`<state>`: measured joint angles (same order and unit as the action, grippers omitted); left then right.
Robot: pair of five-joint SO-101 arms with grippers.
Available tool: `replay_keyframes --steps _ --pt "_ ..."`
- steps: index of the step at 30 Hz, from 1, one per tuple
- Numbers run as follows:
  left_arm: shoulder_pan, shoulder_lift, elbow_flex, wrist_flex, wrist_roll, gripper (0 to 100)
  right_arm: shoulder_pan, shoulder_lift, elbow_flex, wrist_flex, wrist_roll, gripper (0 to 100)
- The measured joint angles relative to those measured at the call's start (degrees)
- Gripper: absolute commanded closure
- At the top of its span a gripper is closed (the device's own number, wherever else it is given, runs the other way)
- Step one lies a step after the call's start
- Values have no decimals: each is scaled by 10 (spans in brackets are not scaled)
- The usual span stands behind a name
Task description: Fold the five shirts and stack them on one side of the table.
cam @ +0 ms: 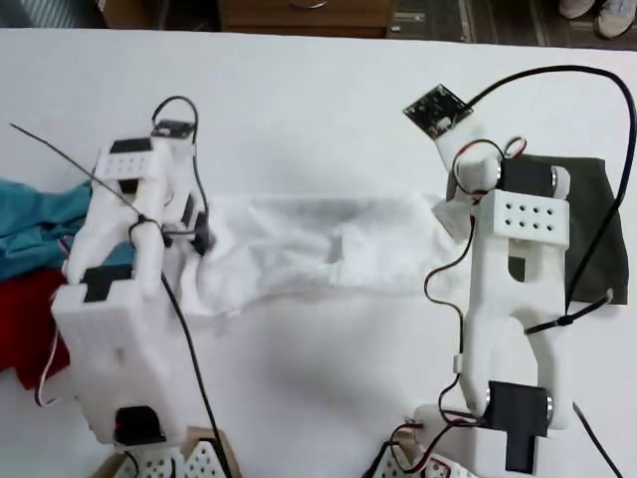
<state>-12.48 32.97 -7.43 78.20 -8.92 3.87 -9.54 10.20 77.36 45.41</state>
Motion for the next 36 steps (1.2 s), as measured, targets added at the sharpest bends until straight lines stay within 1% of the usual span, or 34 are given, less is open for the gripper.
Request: replay_keyframes --steps 8,9,10,12,14,15,20,22,25,28,30,32,36 --pt "4 79 -89 63 0 783 0 0 0 0 0 872" --pt "4 82 -95 66 0 811 0 0 0 0 0 872" --pt "5 84 -97 67 0 862 0 0 0 0 0 872" --pt "10 85 -98 68 -3 989 0 0 0 0 0 872" --pt "25 85 -98 69 -3 968 0 0 0 0 0 872" --pt "28 86 -98 69 -3 983 0 0 0 0 0 872" --pt "29 90 -105 86 -3 978 0 0 0 0 0 872" --pt "16 98 -123 98 -6 978 0 -11 0 0 0 872" --pt "-24 102 -173 132 -25 978 7 -55 0 0 0 872" --pt "-72 106 -251 184 -50 978 7 -119 1 6 0 872" --pt "-84 105 -317 217 -61 978 7 -160 1 16 0 872" --pt "-80 105 -360 226 -69 979 15 -196 3 27 0 872" --pt "-47 105 -374 230 -71 979 65 -243 35 32 1 872"
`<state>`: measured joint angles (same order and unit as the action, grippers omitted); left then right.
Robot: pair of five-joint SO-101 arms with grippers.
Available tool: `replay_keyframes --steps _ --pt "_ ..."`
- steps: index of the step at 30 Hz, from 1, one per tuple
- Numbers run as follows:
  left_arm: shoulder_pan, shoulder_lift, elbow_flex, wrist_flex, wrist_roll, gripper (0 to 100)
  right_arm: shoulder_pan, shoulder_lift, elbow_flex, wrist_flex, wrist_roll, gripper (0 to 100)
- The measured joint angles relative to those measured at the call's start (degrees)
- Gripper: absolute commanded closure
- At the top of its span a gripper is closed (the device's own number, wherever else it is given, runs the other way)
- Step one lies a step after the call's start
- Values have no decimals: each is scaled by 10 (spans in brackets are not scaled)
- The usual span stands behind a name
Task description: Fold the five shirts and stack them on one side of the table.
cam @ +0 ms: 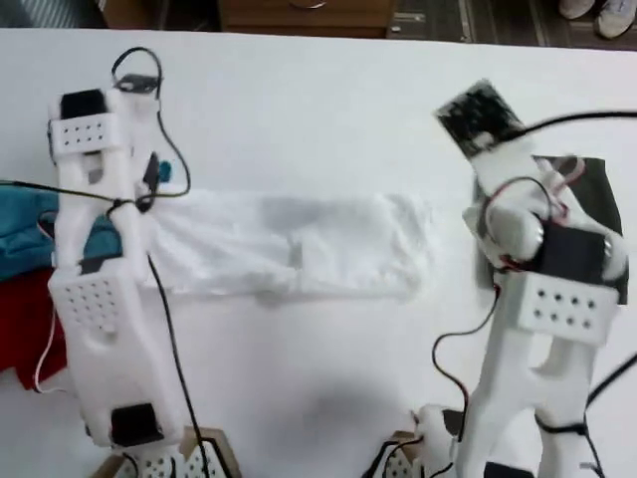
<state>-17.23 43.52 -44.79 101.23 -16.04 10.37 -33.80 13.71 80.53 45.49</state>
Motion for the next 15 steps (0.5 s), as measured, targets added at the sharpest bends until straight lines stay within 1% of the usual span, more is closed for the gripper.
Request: replay_keyframes --steps 3,7,10,15 --pt "51 -1 8 0 0 979 54 -15 34 0 5 872" --pt "133 -11 19 0 14 979 97 -23 91 -10 54 872" --pt "201 -36 19 0 28 979 136 -23 134 -45 62 872" --pt "319 -95 19 0 33 979 222 -23 195 -110 63 872"
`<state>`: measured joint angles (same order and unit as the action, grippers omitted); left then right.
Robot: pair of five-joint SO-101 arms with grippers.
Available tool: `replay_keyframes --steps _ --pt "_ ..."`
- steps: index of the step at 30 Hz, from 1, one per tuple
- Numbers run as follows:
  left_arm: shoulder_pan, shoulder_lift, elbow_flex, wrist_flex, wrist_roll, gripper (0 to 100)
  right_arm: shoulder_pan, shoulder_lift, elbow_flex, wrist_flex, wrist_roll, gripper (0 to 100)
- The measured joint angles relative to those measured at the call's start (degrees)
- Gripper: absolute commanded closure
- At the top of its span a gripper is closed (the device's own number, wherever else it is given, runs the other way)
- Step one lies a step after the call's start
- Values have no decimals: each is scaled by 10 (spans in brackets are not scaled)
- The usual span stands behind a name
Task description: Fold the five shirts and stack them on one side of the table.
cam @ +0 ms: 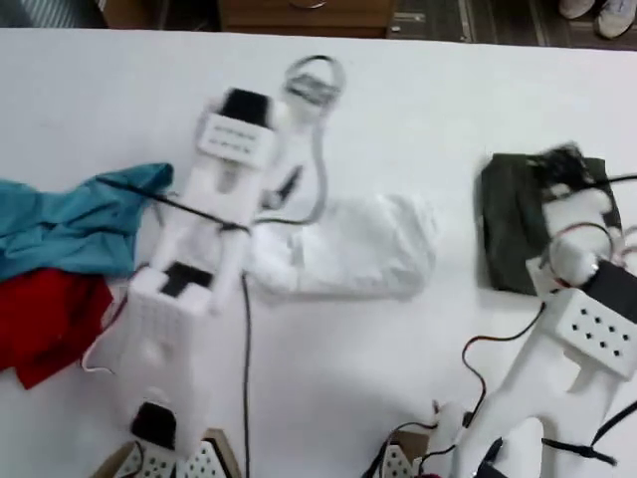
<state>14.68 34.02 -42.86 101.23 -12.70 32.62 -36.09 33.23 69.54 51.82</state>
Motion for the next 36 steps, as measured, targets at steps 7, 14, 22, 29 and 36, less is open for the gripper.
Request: replay_keyframes --steps 7,14,22,29,36 --pt "148 -41 1 -5 0 979 131 0 84 -59 0 872" --pt "228 -41 2 -74 -11 979 226 0 100 -63 5 872" --pt "266 -30 1 -145 -18 979 291 0 100 -63 5 872" --pt "272 89 -51 -177 -33 979 328 0 100 -63 5 872" --pt "281 179 -144 -173 -33 959 328 0 100 -63 7 872"
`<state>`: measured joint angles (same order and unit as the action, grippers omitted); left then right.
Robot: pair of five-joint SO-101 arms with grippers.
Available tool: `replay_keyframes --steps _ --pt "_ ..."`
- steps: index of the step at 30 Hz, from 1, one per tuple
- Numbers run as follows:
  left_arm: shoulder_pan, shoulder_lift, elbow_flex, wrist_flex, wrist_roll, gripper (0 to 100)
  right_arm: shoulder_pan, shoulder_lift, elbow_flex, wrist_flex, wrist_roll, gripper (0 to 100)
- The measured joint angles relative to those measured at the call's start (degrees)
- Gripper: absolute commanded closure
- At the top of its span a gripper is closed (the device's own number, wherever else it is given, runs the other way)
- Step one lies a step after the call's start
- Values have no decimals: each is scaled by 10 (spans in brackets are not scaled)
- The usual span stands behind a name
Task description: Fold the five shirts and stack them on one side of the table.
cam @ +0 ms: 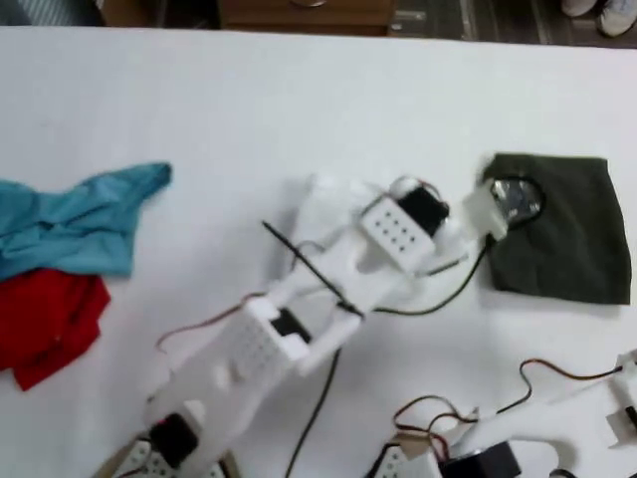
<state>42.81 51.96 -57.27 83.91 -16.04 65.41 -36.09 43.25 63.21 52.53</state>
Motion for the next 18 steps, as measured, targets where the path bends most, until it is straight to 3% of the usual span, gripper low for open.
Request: replay_keyframes --steps 7,12,18 --pt "0 7 -105 103 0 734 1 0 13 0 0 872" --pt "-10 7 -199 166 0 736 -25 0 33 0 0 872" --pt "-105 5 -291 174 0 736 -41 0 35 0 0 883"
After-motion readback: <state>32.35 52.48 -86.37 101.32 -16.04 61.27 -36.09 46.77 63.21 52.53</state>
